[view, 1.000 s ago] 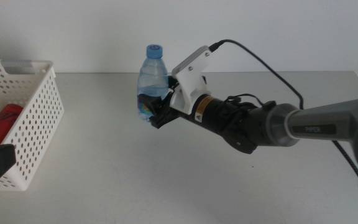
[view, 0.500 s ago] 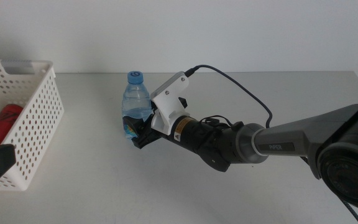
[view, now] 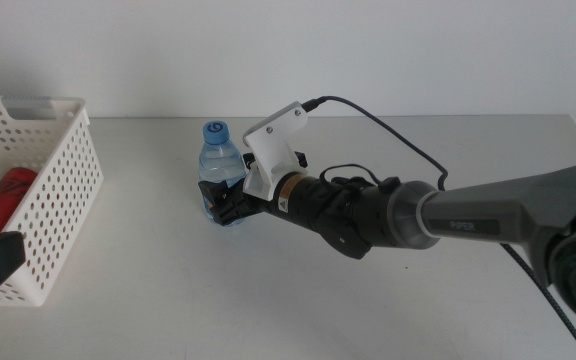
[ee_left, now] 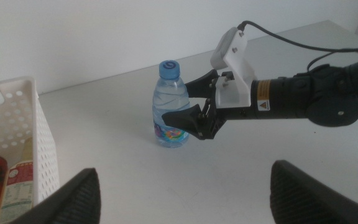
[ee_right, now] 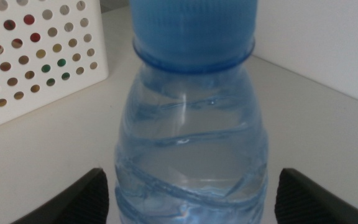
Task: Use arms to grab the bottles and put them into the dustbin to the left of the table.
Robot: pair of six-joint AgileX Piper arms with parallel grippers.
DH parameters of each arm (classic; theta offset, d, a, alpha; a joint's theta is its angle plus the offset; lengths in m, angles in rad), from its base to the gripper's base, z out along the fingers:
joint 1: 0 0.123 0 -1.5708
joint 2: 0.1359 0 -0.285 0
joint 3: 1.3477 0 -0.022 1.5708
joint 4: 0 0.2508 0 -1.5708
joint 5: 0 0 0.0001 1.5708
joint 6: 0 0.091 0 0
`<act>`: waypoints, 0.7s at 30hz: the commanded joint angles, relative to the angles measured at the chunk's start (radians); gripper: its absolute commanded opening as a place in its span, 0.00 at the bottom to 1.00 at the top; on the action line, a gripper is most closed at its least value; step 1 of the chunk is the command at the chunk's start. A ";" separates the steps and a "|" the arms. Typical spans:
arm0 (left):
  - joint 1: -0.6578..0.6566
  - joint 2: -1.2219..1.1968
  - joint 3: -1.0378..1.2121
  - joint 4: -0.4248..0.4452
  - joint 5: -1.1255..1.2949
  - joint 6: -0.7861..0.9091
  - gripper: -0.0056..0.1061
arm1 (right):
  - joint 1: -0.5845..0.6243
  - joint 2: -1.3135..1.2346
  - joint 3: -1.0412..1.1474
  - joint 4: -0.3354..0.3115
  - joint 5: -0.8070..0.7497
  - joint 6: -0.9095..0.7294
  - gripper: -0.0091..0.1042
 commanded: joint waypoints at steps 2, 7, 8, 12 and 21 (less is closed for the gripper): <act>-0.006 0.009 -0.024 -0.004 -0.076 -0.009 0.89 | 0.002 -0.154 -0.030 -0.037 0.115 0.084 0.83; -0.006 0.009 -0.024 -0.004 -0.076 -0.009 0.89 | 0.002 -0.333 0.019 -0.091 0.400 0.248 0.76; -0.006 0.009 -0.024 -0.004 -0.076 -0.009 0.89 | 0.002 -0.369 0.044 -0.092 0.426 0.259 0.74; -0.006 0.009 -0.024 -0.004 -0.076 -0.009 0.89 | 0.003 -0.534 0.139 -0.102 0.515 0.247 0.69; -0.006 0.009 -0.024 -0.004 -0.076 -0.009 0.89 | 0.003 -0.811 0.295 -0.071 0.660 0.246 0.68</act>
